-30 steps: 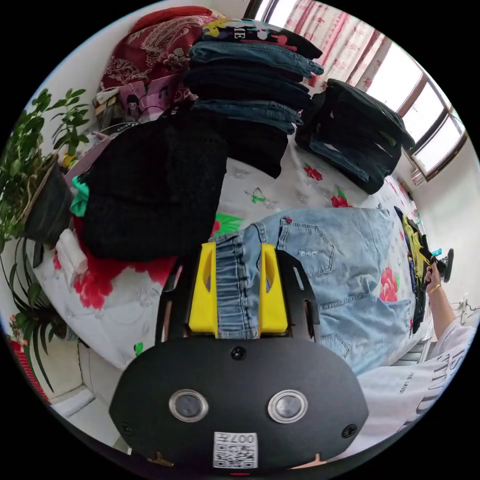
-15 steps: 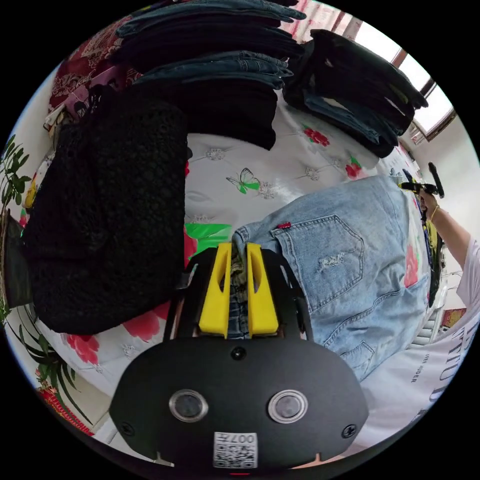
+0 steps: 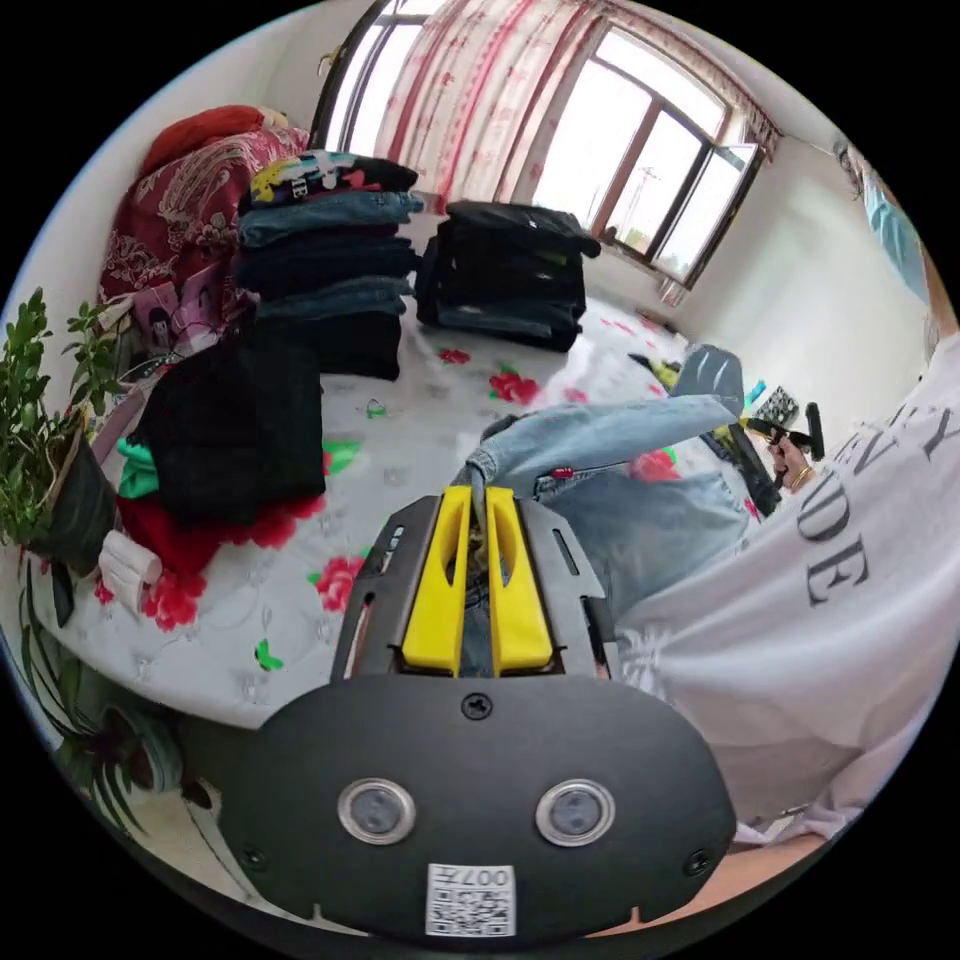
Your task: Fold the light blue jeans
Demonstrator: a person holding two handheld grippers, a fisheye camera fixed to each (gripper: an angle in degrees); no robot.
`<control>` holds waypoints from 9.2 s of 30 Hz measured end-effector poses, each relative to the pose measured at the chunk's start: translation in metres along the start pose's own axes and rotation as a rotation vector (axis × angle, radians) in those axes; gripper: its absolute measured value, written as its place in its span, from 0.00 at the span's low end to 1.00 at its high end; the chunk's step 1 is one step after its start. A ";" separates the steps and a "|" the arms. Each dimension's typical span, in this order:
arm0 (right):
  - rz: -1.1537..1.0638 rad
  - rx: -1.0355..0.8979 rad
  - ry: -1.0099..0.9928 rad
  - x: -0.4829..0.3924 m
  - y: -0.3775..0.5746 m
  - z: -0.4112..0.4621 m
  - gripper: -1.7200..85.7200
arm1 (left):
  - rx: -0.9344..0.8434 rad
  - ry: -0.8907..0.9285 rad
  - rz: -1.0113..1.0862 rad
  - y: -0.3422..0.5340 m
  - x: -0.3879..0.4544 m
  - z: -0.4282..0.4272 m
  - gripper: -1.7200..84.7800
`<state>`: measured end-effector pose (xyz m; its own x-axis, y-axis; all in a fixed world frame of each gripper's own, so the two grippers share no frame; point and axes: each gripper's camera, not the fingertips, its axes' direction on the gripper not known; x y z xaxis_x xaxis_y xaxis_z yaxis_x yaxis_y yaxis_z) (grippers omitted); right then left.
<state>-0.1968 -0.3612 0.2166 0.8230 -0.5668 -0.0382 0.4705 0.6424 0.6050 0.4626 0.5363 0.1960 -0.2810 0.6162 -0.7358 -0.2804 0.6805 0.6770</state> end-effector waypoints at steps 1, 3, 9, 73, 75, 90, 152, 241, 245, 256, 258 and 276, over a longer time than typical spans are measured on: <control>0.087 -0.102 -0.008 0.023 0.039 0.002 0.02 | -0.046 -0.012 0.010 0.011 0.006 0.003 0.03; 0.251 -0.233 -0.005 0.059 0.095 0.007 0.03 | -0.261 -0.090 0.030 0.062 0.022 0.035 0.03; 0.583 -0.096 -0.095 0.136 0.183 -0.021 0.09 | -0.354 -0.049 -0.096 0.108 0.015 0.072 0.03; -0.317 -0.282 -0.194 -0.036 0.023 0.109 0.10 | -0.275 -0.077 -0.267 0.097 0.003 0.024 0.12; -0.417 -0.341 -0.223 -0.076 0.021 0.146 0.09 | -0.394 -0.127 -0.252 0.085 0.003 0.065 0.10; -0.657 -0.762 -0.423 -0.152 0.056 0.217 0.05 | -0.446 -0.140 -0.298 0.075 -0.025 0.083 0.02; 0.824 -0.057 0.007 0.170 0.141 0.045 0.08 | -0.518 -0.220 -0.258 0.146 0.046 0.132 0.05; 0.899 0.210 -0.420 0.210 0.145 0.038 0.06 | -0.121 0.045 -0.827 0.149 -0.121 -0.020 0.11; 0.735 0.219 -0.539 0.168 0.088 0.035 0.03 | -0.028 0.093 -0.921 0.176 -0.145 -0.043 0.13; -0.747 -0.578 -0.524 -0.222 0.077 0.108 0.05 | 0.159 0.289 -1.067 0.220 -0.198 -0.031 0.20; -0.839 -0.741 -0.504 -0.252 0.115 0.138 0.06 | 0.119 0.312 -1.039 0.207 -0.206 -0.020 0.20; -0.232 -0.415 -0.670 -0.162 0.118 0.098 0.02 | 0.071 0.263 -0.748 0.129 -0.201 -0.024 0.09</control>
<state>-0.3060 -0.2438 0.3727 0.3878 -0.8118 0.4365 0.7927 0.5354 0.2915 0.4609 0.4907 0.4321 -0.2515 -0.1219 -0.9601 -0.4240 0.9056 -0.0039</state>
